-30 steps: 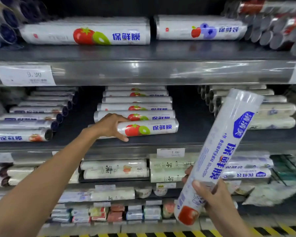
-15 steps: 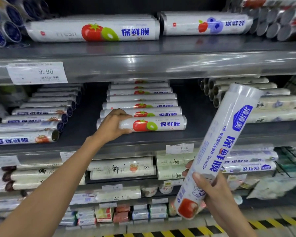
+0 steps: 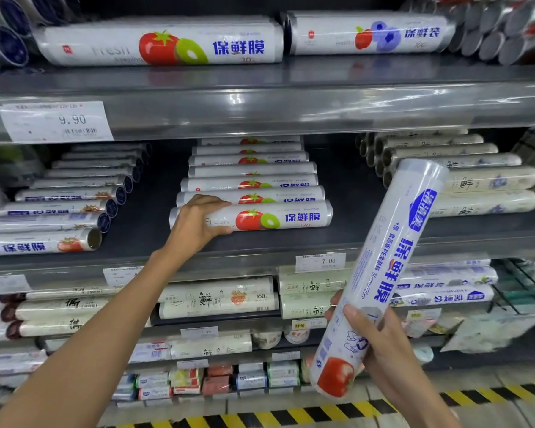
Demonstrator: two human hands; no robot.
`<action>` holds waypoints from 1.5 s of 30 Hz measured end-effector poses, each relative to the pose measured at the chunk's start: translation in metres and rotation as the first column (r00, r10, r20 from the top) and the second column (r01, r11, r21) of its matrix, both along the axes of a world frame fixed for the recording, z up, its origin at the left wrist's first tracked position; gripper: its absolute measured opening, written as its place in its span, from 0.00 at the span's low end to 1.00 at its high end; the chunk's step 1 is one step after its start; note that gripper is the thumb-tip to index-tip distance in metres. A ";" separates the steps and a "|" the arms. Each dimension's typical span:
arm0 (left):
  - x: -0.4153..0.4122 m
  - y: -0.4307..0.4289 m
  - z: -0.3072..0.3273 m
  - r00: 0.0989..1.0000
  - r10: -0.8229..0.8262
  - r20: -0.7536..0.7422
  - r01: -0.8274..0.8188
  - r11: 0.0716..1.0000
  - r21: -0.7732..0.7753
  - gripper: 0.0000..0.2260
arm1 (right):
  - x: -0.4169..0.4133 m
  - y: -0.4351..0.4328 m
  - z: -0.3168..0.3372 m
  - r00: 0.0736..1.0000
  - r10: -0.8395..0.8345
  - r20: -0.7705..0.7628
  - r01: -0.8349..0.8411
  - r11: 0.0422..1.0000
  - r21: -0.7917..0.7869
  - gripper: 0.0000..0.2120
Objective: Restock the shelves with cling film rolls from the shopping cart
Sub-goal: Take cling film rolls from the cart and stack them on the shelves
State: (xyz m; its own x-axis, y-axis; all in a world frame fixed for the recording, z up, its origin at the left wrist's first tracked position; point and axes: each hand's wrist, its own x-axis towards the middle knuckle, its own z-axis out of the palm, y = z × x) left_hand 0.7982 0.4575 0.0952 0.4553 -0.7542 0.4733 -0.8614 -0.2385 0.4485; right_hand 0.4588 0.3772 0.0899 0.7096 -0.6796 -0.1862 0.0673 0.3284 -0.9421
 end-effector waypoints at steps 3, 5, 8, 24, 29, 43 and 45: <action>-0.002 0.001 0.000 1.000 -0.001 0.008 0.002 1.000 -0.027 0.25 | -0.003 -0.001 0.002 1.000 -0.028 0.011 0.027 0.999 0.040 0.29; -0.003 0.001 0.001 1.000 0.007 0.013 -0.007 1.000 -0.023 0.25 | -0.004 -0.002 0.004 0.999 -0.038 0.007 0.037 0.998 0.042 0.28; -0.005 0.001 0.001 0.999 0.038 0.030 -0.038 0.999 -0.008 0.25 | -0.004 -0.001 0.009 0.999 -0.032 -0.015 0.033 0.999 0.021 0.41; -0.008 0.081 -0.049 0.801 0.587 0.121 -0.561 0.805 -0.192 0.20 | 0.022 -0.059 0.041 0.936 0.073 -0.344 -0.183 0.937 -0.299 0.23; 0.011 0.085 -0.064 0.709 0.628 0.321 -0.575 0.778 -0.253 0.17 | 0.064 -0.086 0.059 0.905 0.219 -0.364 -0.349 0.872 -0.344 0.31; 0.028 0.081 -0.079 0.568 0.679 0.464 -0.494 0.733 -0.468 0.17 | 0.205 -0.167 0.113 0.815 -0.016 -0.579 -0.558 0.244 -0.793 0.23; 0.029 0.081 -0.080 0.569 0.678 0.466 -0.497 0.735 -0.461 0.18 | 0.239 -0.189 0.105 0.789 -0.058 -0.612 -0.605 0.109 -0.789 0.29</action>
State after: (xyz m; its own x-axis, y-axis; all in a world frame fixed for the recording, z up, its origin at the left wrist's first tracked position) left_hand 0.8268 0.5384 0.0150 0.3240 -0.2312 0.9174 -0.6650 -0.7453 0.0470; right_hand 0.6981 0.1886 0.1954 0.9496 -0.2997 0.0923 -0.2512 -0.9032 -0.3480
